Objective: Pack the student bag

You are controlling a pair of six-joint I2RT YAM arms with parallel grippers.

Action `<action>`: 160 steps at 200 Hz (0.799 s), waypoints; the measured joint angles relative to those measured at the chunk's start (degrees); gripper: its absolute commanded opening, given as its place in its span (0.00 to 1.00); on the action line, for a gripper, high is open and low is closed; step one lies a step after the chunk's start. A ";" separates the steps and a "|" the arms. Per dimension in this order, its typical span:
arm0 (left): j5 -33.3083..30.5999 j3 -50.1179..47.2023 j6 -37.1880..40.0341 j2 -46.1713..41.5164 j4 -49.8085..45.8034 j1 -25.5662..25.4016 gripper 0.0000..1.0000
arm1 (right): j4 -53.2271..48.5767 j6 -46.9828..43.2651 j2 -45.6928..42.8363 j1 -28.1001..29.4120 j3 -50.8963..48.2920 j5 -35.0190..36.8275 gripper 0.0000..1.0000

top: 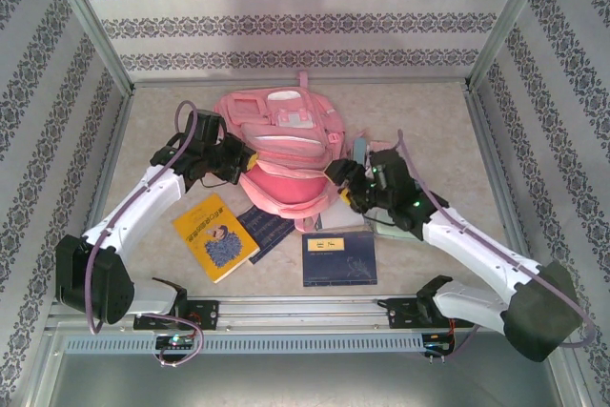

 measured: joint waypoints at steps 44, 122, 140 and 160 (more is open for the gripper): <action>-0.20 0.44 0.04 0.02 -0.02 -0.42 0.00 | 10.01 10.08 9.90 1.60 0.83 4.59 0.71; -1.92 3.63 9.99 0.00 -6.73 -1.18 0.48 | 12.33 9.05 24.72 -2.43 15.13 3.08 0.05; -2.91 11.39 19.82 0.46 -13.31 -1.51 0.57 | 8.41 6.27 26.05 -4.72 21.27 -0.09 0.04; -4.96 19.89 32.22 1.25 -17.57 -2.29 0.64 | 4.48 3.63 28.98 -7.19 27.02 -5.29 0.01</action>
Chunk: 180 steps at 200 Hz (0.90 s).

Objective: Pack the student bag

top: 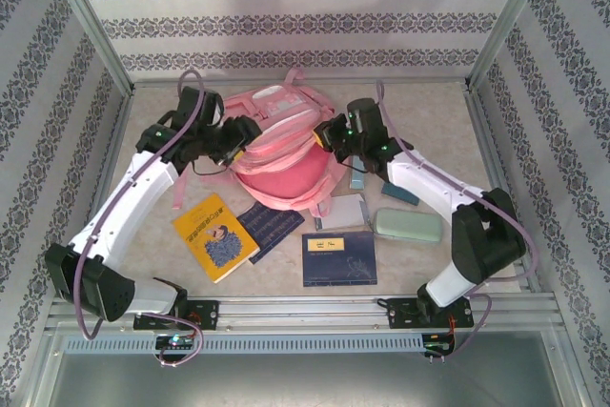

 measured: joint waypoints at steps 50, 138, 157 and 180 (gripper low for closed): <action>-11.30 2.62 26.86 4.07 -4.24 -11.72 0.72 | -7.15 -3.17 5.33 -2.34 5.53 -8.22 0.01; -27.54 5.97 48.52 16.85 -3.19 -18.40 0.74 | -8.46 -3.10 5.99 -2.34 6.95 -10.84 0.03; -28.92 6.58 50.12 20.15 -2.93 -18.51 0.74 | -8.44 -3.06 6.01 -2.34 6.95 -10.80 0.04; -29.77 6.69 51.34 21.20 -2.97 -18.82 0.71 | -8.46 -3.06 6.56 -2.34 7.30 -10.80 0.06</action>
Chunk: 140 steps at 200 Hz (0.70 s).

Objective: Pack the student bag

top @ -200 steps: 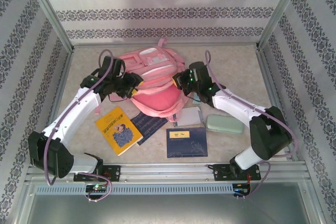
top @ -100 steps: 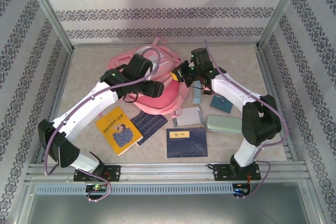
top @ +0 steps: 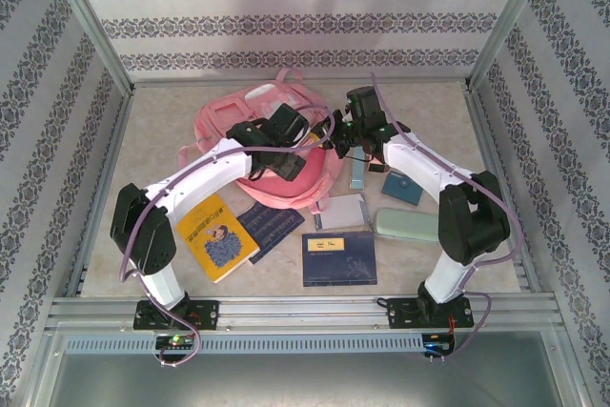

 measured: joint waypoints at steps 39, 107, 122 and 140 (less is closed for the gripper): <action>-3.04 2.43 1.29 2.03 0.09 -0.15 0.23 | -0.79 -0.26 0.59 0.04 1.99 -0.02 0.18; -1.01 3.89 -3.52 2.36 0.00 5.62 0.00 | -12.24 -12.52 0.31 0.55 10.71 2.34 0.44; 2.25 4.79 -6.03 2.36 0.00 8.52 0.00 | -17.53 -18.08 -1.07 0.55 11.58 5.40 0.46; 5.86 6.32 -9.01 2.36 -0.02 11.58 0.00 | -23.69 -25.27 -3.30 0.37 11.76 9.75 0.47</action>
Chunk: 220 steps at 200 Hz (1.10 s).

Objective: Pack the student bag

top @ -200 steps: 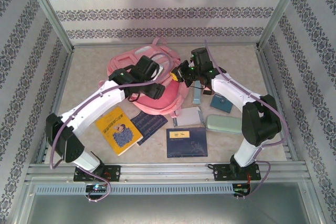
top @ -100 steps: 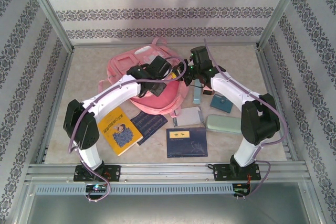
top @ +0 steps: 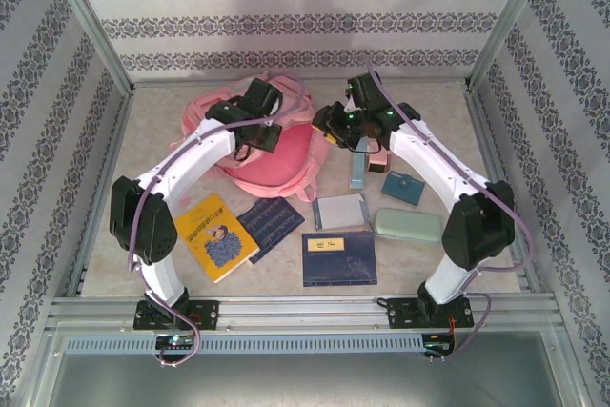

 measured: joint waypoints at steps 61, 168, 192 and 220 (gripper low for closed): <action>6.93 7.32 -9.88 0.31 -1.27 2.54 0.00 | -14.16 -18.23 -4.66 -1.31 -2.73 16.94 0.98; 7.91 17.59 -20.46 5.35 -10.34 2.51 0.00 | -6.84 -21.05 6.84 -2.97 -10.71 22.86 0.89; 7.37 17.64 -21.99 5.42 -11.23 2.51 0.00 | -5.84 -19.30 10.12 -2.99 -10.71 22.38 0.83; 6.88 17.70 -23.98 5.51 -11.76 2.51 0.00 | -4.26 -18.21 13.20 -2.97 -9.86 21.11 0.75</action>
